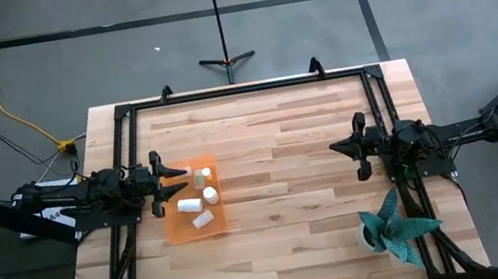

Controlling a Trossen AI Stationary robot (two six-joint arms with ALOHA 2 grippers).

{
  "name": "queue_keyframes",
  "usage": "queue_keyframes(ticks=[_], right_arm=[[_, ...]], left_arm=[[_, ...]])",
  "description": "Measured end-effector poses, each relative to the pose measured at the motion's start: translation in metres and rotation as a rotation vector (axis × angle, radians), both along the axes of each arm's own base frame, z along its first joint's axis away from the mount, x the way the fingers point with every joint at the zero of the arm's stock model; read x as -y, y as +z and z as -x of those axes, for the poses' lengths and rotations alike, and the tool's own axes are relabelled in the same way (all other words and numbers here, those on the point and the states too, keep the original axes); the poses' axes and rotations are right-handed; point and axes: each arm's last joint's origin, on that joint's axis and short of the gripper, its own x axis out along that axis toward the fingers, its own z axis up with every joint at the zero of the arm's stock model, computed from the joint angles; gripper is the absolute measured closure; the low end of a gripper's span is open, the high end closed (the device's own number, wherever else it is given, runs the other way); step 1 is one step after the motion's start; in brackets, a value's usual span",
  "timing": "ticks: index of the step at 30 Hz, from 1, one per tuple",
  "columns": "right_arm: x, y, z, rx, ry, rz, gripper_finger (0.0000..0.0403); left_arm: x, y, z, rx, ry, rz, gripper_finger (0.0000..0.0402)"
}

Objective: Pick and place pill bottles into a basket
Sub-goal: Return to Home Position

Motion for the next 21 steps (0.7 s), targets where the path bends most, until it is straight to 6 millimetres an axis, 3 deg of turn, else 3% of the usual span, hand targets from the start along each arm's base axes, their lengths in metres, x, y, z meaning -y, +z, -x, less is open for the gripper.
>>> queue_keyframes(ticks=[21], right_arm=[[0.0,0.0,0.0,0.0,0.0,0.0,0.0396]], left_arm=[[0.0,0.0,0.0,0.0,0.0,0.0,0.0206]])
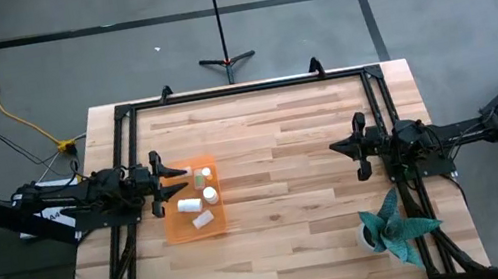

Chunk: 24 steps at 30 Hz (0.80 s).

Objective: Pick and place pill bottles into a basket
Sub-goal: Return to Home Position

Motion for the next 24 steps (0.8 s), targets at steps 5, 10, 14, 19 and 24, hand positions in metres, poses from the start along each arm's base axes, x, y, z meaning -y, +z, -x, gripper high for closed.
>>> queue_keyframes(ticks=[5,10,14,19,24], right_arm=[[0.0,0.0,0.0,0.0,0.0,0.0,0.0396],[0.0,0.0,0.0,0.0,0.0,0.0,0.0395],[0.0,0.0,0.0,0.0,0.0,0.0,0.0394],[0.0,0.0,0.0,0.0,0.0,0.0,0.0397],[0.0,-0.0001,0.0,0.0,0.0,0.0,0.04]], left_arm=[[0.0,0.0,0.0,0.0,0.0,0.0,0.0206],[0.0,0.0,0.0,0.0,0.0,0.0,0.0206],[0.0,0.0,0.0,0.0,0.0,0.0,0.0206],[0.0,0.0,0.0,0.0,0.0,0.0,0.0206],[0.0,0.0,0.0,0.0,0.0,0.0,0.0206]])
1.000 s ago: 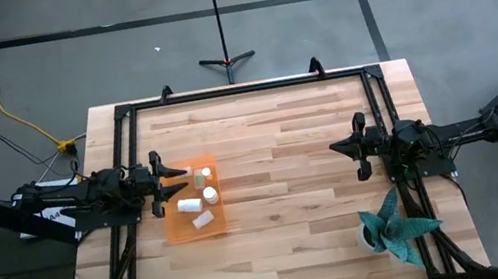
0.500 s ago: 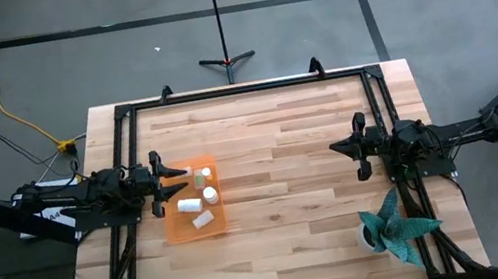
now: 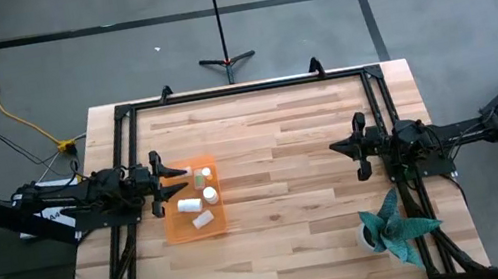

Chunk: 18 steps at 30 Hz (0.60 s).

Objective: Pick and place pill bottles into a basket
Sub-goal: Return to Home Position

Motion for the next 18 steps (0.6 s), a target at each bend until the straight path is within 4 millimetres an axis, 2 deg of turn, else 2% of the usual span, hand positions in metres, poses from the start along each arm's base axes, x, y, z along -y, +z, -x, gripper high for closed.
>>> queue_keyframes(ticks=[18], right_arm=[[0.0,-0.0001,0.0,0.0,0.0,0.0,0.0402]], left_arm=[[0.0,0.0001,0.0,0.0,0.0,0.0,0.0206]])
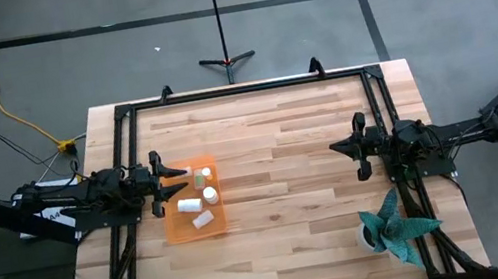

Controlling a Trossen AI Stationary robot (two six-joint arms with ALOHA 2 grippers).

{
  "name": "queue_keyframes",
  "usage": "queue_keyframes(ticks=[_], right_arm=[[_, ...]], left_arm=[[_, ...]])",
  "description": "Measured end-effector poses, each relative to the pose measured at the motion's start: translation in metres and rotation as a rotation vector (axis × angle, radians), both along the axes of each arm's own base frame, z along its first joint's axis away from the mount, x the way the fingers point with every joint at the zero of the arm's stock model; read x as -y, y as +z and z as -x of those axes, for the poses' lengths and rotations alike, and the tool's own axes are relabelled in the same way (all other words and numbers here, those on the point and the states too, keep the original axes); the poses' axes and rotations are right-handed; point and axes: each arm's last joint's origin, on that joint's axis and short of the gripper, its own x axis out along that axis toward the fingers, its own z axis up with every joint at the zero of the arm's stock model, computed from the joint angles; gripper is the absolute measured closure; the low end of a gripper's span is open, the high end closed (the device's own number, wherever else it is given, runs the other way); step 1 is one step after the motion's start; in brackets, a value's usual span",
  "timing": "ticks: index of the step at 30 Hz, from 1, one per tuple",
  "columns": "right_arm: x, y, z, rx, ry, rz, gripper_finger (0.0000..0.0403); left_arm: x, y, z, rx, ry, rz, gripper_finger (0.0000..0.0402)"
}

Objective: Pick and place pill bottles into a basket
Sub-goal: Return to Home Position

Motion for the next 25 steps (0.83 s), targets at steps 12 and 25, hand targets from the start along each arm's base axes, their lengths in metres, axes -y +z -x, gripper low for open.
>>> queue_keyframes(ticks=[12,25], right_arm=[[0.0,0.0,0.0,0.0,0.0,0.0,0.0401],[0.0,0.0,0.0,0.0,0.0,0.0,0.0397]], left_arm=[[0.0,0.0,0.0,0.0,0.0,0.0,0.0206],[0.0,0.0,0.0,0.0,0.0,0.0,0.0206]])
